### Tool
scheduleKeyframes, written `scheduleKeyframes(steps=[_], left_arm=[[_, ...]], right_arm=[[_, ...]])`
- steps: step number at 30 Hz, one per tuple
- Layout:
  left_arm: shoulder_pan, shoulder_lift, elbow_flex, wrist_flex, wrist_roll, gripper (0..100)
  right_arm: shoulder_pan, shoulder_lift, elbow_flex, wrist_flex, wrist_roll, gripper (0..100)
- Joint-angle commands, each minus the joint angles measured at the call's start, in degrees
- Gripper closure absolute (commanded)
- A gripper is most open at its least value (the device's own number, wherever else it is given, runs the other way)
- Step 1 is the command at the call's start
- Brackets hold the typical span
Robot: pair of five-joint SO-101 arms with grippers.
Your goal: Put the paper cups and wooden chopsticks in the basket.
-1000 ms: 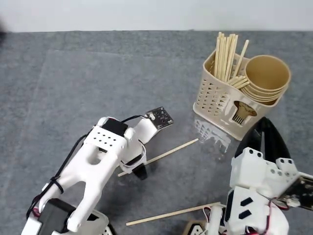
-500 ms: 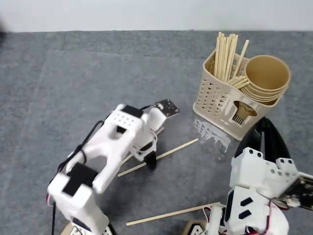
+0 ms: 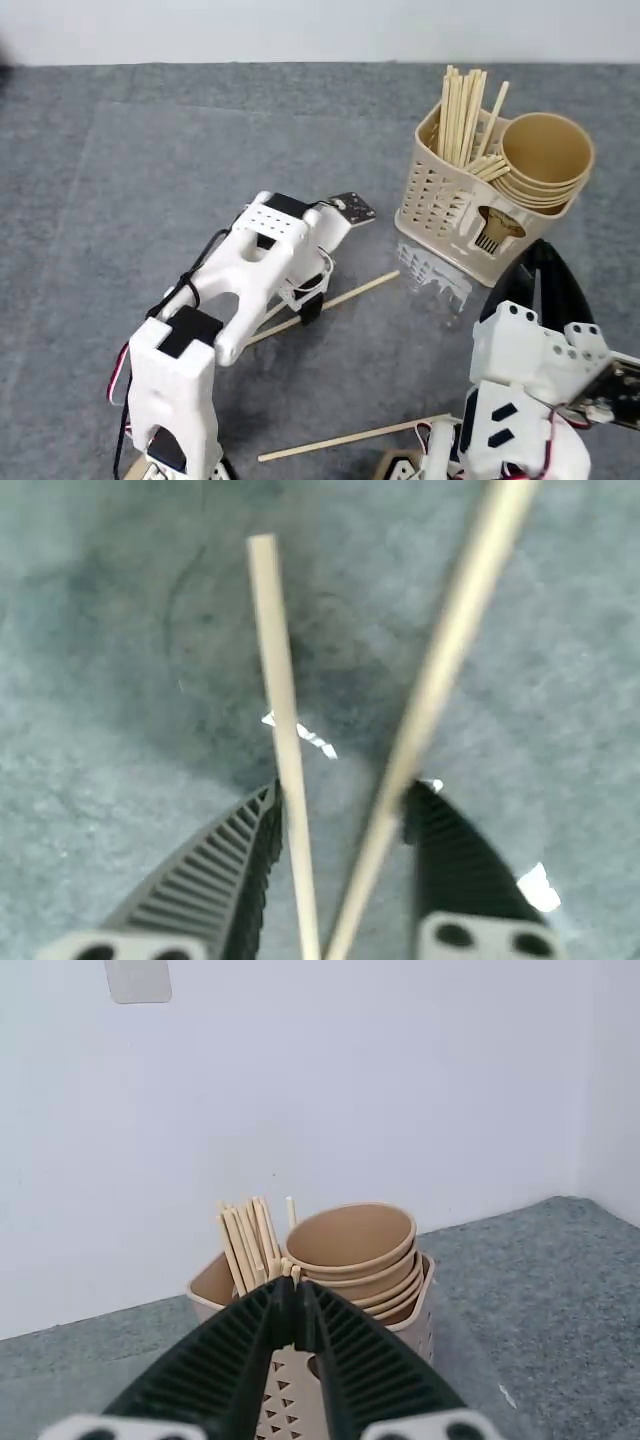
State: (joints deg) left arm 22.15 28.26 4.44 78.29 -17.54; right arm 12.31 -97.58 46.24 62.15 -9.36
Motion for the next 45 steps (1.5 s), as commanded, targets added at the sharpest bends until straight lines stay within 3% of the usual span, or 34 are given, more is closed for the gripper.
scheduleKeyframes(steps=[1, 3, 11, 27, 37, 45], left_arm=[[0.79, 1.58, -1.54, 0.09, 0.35, 94], [1.76, 1.67, -1.19, 0.09, 0.35, 99], [4.57, 1.32, -0.13, 0.88, 0.44, 99], [1.49, 0.79, -2.42, 11.52, -4.13, 99], [0.44, -18.99, -4.18, 19.60, -4.04, 99], [0.79, -24.26, -2.86, 18.46, -4.04, 98]], right_arm=[[0.22, 1.54, -2.37, 0.31, -0.53, 99.1], [0.22, 1.54, -2.37, 0.40, -0.53, 99.1], [0.22, 1.54, -2.37, 2.15, -0.53, 99.1], [0.22, 1.54, -2.37, 2.24, -0.26, 99.1], [0.31, 1.54, -2.37, 2.33, -0.18, 99.1], [0.31, 1.54, -2.37, 2.42, -0.18, 99.1]])
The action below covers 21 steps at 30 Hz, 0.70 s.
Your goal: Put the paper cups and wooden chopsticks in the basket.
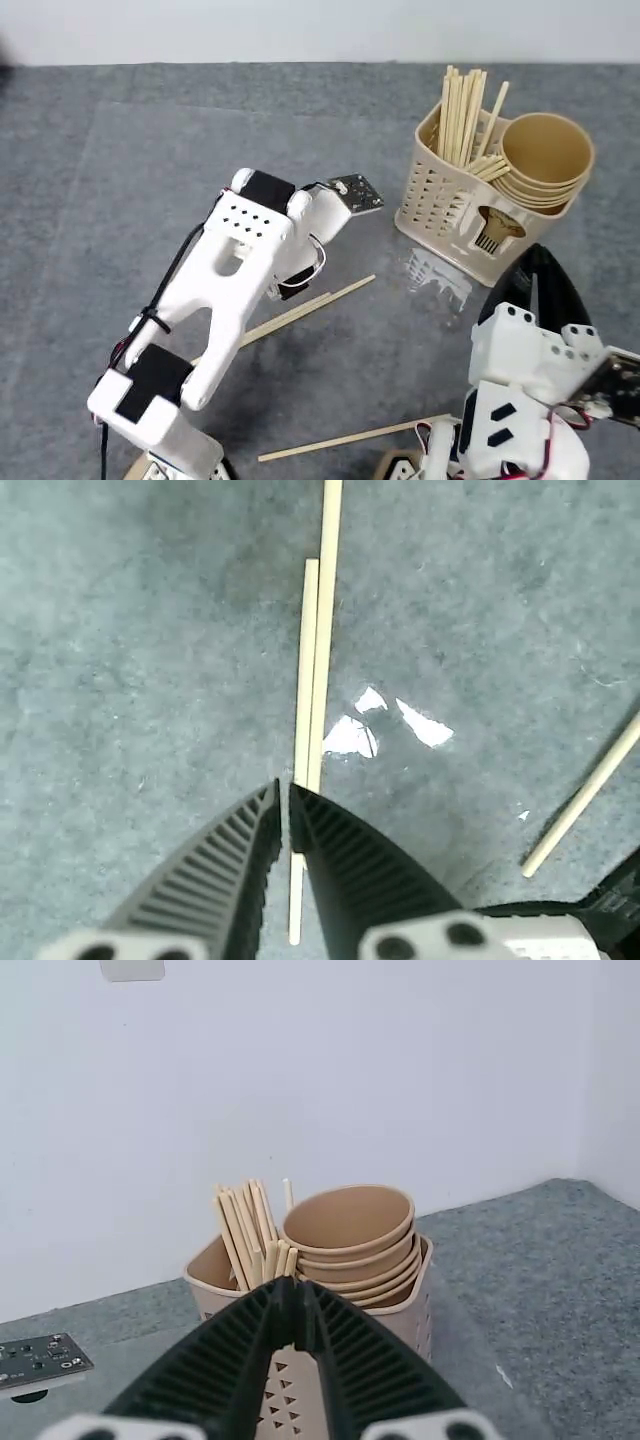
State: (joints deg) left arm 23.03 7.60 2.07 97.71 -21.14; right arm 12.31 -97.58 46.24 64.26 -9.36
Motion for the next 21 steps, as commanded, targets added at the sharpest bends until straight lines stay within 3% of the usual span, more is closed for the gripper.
scheduleKeyframes(steps=[1, 5, 9, 14, 21], left_arm=[[0.00, -3.60, 0.04, -2.20, -0.44, 98], [1.49, -3.69, 5.23, -9.05, 0.09, 85], [2.55, -4.22, 12.97, -19.08, 5.54, 73], [2.99, -3.08, 19.03, -28.75, 5.19, 73], [2.20, 6.07, 16.84, -31.82, 5.19, 73]], right_arm=[[0.31, 1.54, -2.29, 0.31, -0.18, 99.1], [0.31, 1.54, -2.29, 1.45, -0.18, 99.1], [0.48, 1.54, -2.29, 1.54, -0.18, 99.1], [0.31, 1.54, -2.29, 1.54, -0.18, 99.1], [0.31, 1.54, -2.29, 1.54, -0.18, 99.1]])
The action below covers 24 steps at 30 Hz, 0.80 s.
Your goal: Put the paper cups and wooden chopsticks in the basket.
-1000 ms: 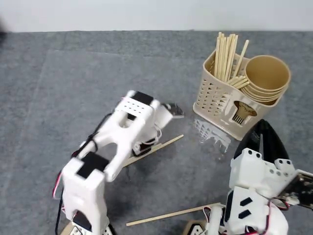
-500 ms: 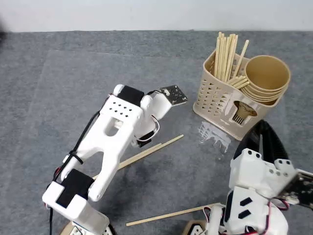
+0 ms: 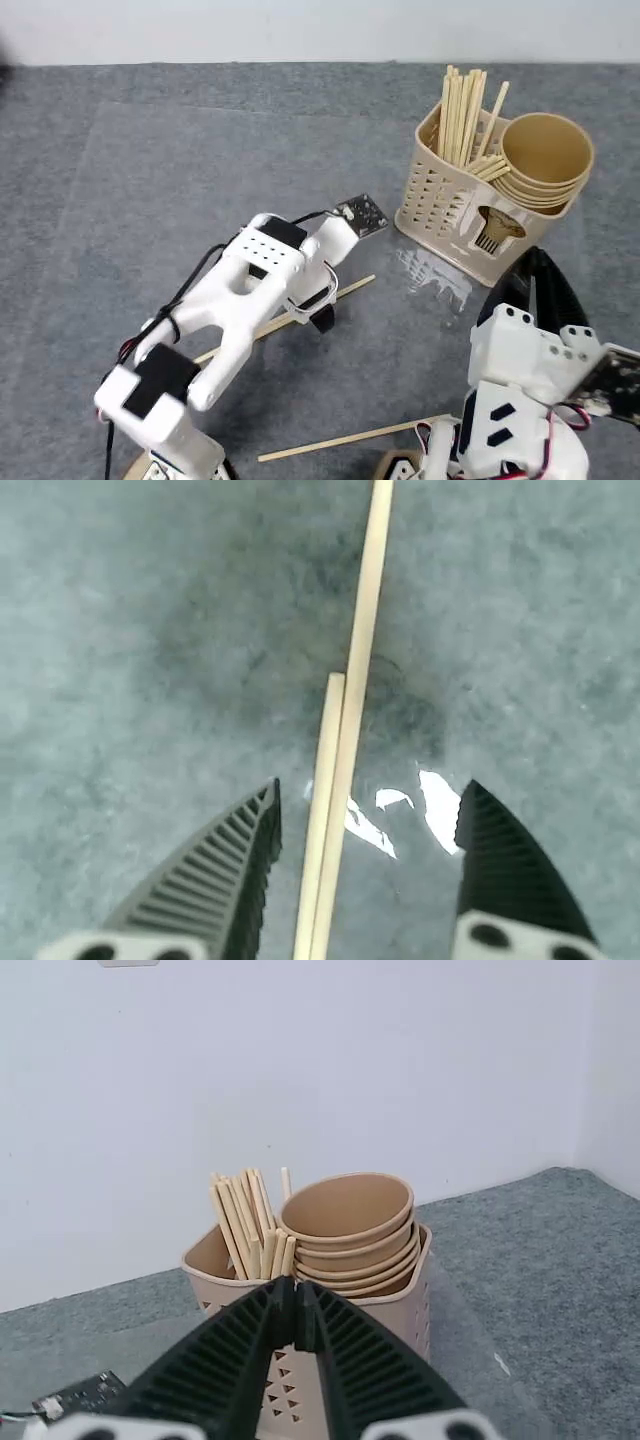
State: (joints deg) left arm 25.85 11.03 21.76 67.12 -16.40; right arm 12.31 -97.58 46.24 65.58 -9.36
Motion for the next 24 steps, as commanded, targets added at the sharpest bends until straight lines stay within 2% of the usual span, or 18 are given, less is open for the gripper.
scheduleKeyframes(steps=[1, 6, 12, 19, 24], left_arm=[[-0.97, 4.66, -4.35, -0.88, 0.44, 73], [-2.20, 13.19, -14.99, 7.12, -0.09, 78], [0.26, 19.69, -20.70, 13.36, -4.92, 99], [2.02, 19.43, -19.65, 14.68, -4.84, 99], [0.79, 11.34, -19.56, 18.46, -4.84, 99]], right_arm=[[0.31, 1.54, -2.29, 0.22, -0.18, 99.1], [0.31, 1.54, -2.29, 0.22, -0.18, 99.1], [0.31, 1.54, -2.29, 0.22, -0.18, 99.1], [0.66, 1.54, -2.29, 0.22, -0.18, 99.1], [0.66, 1.54, -2.29, 0.22, -0.18, 99.1]])
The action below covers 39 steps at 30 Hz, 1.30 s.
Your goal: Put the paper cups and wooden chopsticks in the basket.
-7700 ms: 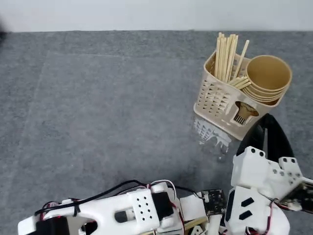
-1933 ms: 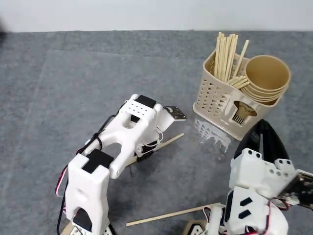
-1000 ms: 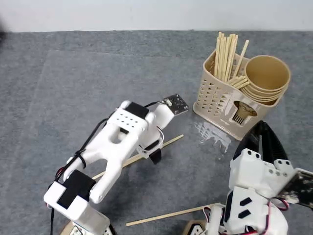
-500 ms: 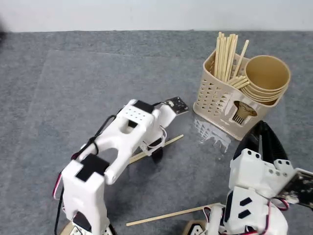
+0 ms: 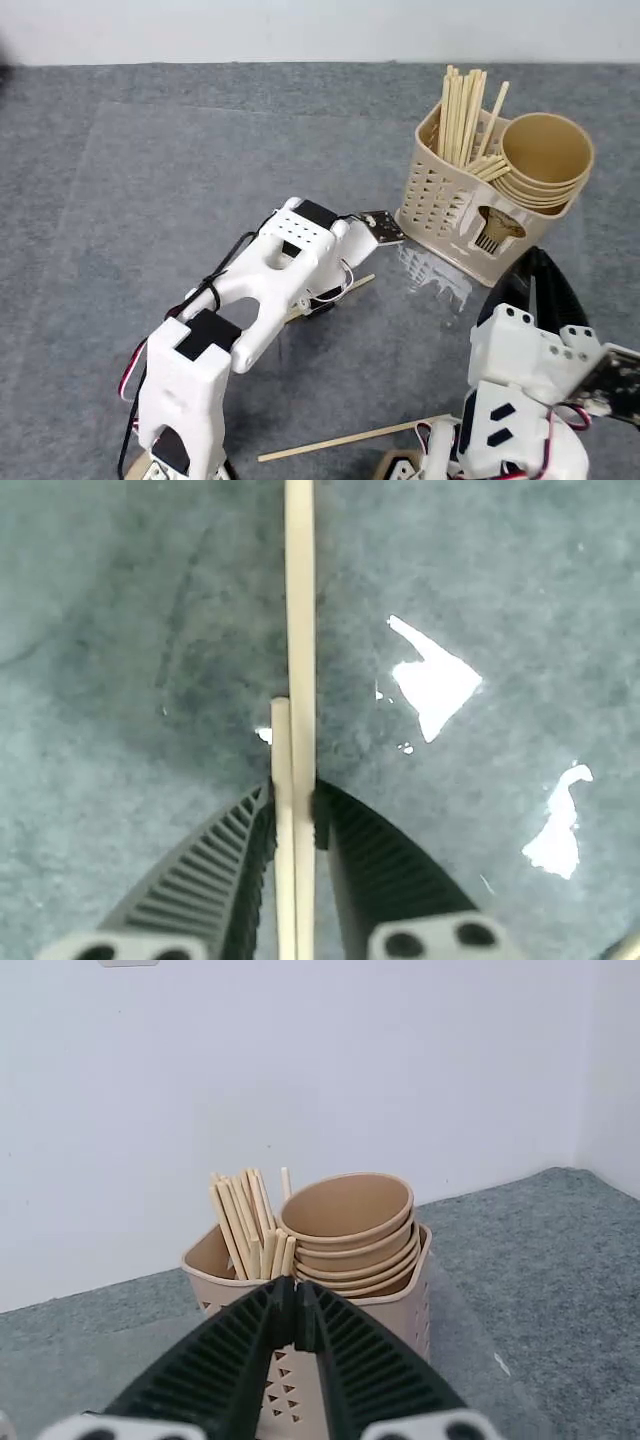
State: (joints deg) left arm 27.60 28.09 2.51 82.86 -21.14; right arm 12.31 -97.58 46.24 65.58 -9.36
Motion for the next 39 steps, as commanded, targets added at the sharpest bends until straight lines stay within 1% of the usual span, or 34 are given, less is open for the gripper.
scheduleKeyframes(steps=[1, 6, 10, 15, 17, 19, 23, 24, 26, 32, 35, 37, 39], left_arm=[[-1.32, -8.00, -0.31, 3.52, 0.00, 99], [-3.16, -17.93, -0.31, 7.21, 0.00, 99], [-3.16, -21.63, -0.31, 9.41, 0.00, 99], [-3.16, -22.95, -0.31, 8.97, 0.00, 99], [-3.16, -22.42, 0.31, 7.38, -0.35, 98], [-3.25, -20.92, 0.75, 6.59, -0.35, 93], [-4.92, -16.97, 0.84, 4.48, 0.70, 78], [-5.10, -15.91, 0.92, 3.34, 1.76, 77], [-4.75, -13.27, 0.92, 1.58, 2.46, 77], [-1.67, -3.96, 0.57, -3.08, 2.46, 87], [-0.62, 0.70, 0.48, -4.75, 2.64, 90], [-0.18, 2.37, -0.40, -4.04, 2.73, 90], [-0.35, 3.60, -2.68, -1.23, 2.64, 90]], right_arm=[[0.66, 1.54, -2.29, 0.22, -0.18, 99.1], [0.66, 1.54, -2.29, 0.22, -0.18, 99.1], [0.66, 1.54, -2.29, 0.22, -0.18, 99.1], [0.48, 1.54, -2.29, 1.36, -0.18, 99.1], [0.40, 1.54, -2.29, 1.45, -0.18, 99.1], [0.66, 1.54, -2.29, 1.45, -0.18, 99.1], [0.48, 1.54, -2.29, 1.45, -0.18, 99.1], [0.48, 1.54, -2.20, 1.45, -0.18, 99.1], [0.40, 1.54, -1.49, 1.27, -0.18, 99.1], [0.40, 1.54, -0.26, 0.92, -0.18, 99.1], [0.40, 1.54, -0.18, 0.84, -0.18, 99.1], [0.40, 1.54, -0.18, 0.84, -0.18, 99.1], [0.40, 1.54, -0.18, 0.84, -0.18, 99.1]])
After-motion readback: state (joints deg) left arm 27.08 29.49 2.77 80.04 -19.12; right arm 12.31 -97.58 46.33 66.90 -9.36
